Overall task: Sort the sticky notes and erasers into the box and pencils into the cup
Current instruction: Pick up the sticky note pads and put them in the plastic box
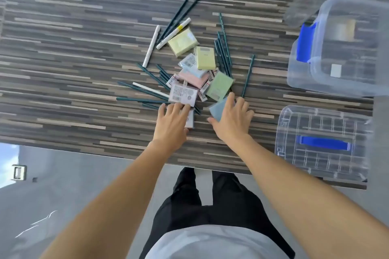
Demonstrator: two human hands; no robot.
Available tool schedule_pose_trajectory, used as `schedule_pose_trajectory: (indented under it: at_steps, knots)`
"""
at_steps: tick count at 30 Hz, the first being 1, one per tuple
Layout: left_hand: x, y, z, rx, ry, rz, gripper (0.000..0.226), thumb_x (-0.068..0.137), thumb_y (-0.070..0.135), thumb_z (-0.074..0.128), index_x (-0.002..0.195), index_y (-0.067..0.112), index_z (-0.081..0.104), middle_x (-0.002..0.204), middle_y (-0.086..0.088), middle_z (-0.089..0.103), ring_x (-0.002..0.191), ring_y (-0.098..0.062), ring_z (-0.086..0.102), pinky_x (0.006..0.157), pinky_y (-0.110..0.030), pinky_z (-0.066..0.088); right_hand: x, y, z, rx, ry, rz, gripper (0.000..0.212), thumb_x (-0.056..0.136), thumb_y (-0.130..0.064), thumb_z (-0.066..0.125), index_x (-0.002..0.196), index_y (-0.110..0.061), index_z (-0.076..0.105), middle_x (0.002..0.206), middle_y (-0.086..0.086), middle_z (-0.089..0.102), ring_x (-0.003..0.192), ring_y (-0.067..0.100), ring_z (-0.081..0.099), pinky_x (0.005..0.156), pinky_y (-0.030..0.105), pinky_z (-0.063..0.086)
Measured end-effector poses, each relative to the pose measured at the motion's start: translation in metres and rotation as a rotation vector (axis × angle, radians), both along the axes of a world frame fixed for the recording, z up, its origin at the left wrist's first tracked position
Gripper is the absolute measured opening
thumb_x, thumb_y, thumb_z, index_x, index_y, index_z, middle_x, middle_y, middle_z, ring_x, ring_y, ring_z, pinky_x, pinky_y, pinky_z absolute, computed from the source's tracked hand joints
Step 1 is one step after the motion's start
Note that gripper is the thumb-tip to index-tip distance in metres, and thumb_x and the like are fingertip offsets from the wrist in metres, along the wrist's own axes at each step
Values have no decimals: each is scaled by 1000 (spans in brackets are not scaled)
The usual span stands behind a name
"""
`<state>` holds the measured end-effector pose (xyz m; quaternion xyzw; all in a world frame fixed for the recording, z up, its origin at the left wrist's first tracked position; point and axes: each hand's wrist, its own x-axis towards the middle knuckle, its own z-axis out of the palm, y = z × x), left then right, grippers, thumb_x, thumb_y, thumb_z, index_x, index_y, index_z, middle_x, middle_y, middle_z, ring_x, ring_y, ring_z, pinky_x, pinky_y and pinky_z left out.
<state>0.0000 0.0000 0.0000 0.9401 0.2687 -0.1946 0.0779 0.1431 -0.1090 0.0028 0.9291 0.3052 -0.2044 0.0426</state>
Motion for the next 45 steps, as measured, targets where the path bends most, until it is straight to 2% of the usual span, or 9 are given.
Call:
schedule_pose_trajectory:
  at_steps: [8, 14, 17, 20, 23, 26, 31, 37, 45]
  knots:
    - [0, 4, -2, -2, -83, -65, 71, 80, 41, 72, 137, 17, 38, 118, -5, 57, 102, -27, 57, 100, -39, 37, 5, 1, -3, 111, 3, 53, 96, 71, -51, 74, 142, -11, 22, 121, 17, 48, 107, 33, 46, 85, 48, 36]
    - [1, 7, 24, -131, -226, 85, 75, 82, 38, 59, 145, 11, 29, 106, -10, 53, 81, -29, 56, 70, -38, 47, 15, -6, 19, 235, 71, 74, 71, 69, -44, 74, 125, -14, 42, 113, 14, 36, 98, 30, 43, 87, 43, 45]
    - [8, 15, 35, -73, -141, 112, 82, 82, 48, 52, 150, 15, 19, 100, -8, 51, 86, -28, 53, 77, -41, 45, 23, -2, 26, 249, 112, 60, 63, 67, -42, 76, 112, -11, 43, 115, 13, 36, 100, 28, 43, 89, 42, 43]
    - [22, 26, 44, -88, -48, 176, 79, 84, 50, 62, 145, 20, 22, 100, -5, 53, 91, -26, 54, 84, -44, 46, 34, 4, 29, 209, 121, 105, 69, 66, -49, 77, 111, -10, 42, 111, 11, 40, 98, 26, 43, 85, 40, 40]
    - [34, 34, 47, -21, -38, 131, 48, 81, 16, 64, 123, 14, 41, 101, -5, 59, 93, -26, 59, 79, -38, 47, 47, 10, 30, 192, 117, 168, 71, 71, -53, 75, 116, -9, 42, 110, 12, 44, 95, 26, 46, 81, 38, 42]
    - [39, 35, 47, -9, -69, 29, 42, 72, -2, 55, 111, 10, 47, 106, -6, 56, 95, -26, 54, 80, -35, 45, 56, 11, 30, 203, 87, 231, 68, 71, -44, 76, 119, -11, 40, 113, 13, 43, 98, 26, 45, 80, 37, 41]
    - [41, 43, 33, 76, -19, -139, 48, 77, 6, 60, 122, 7, 46, 138, -12, 39, 119, -31, 41, 93, -41, 47, 64, 17, 20, 201, 43, 339, 82, 68, -38, 80, 131, -12, 35, 122, 14, 43, 107, 28, 43, 85, 37, 40]
    - [49, 55, 19, 13, 1, -204, 46, 74, 8, 66, 115, 10, 45, 121, -10, 51, 107, -27, 49, 85, -39, 49, 65, 31, 6, 167, 30, 293, 86, 67, -43, 81, 132, -13, 33, 125, 14, 44, 110, 30, 45, 88, 41, 40]
    - [51, 68, 8, -59, -40, -288, 47, 69, 9, 68, 112, 11, 48, 121, -10, 55, 110, -30, 50, 95, -43, 47, 62, 48, -6, 103, 21, 287, 92, 67, -45, 81, 136, -13, 29, 123, 14, 44, 107, 30, 45, 87, 42, 39]
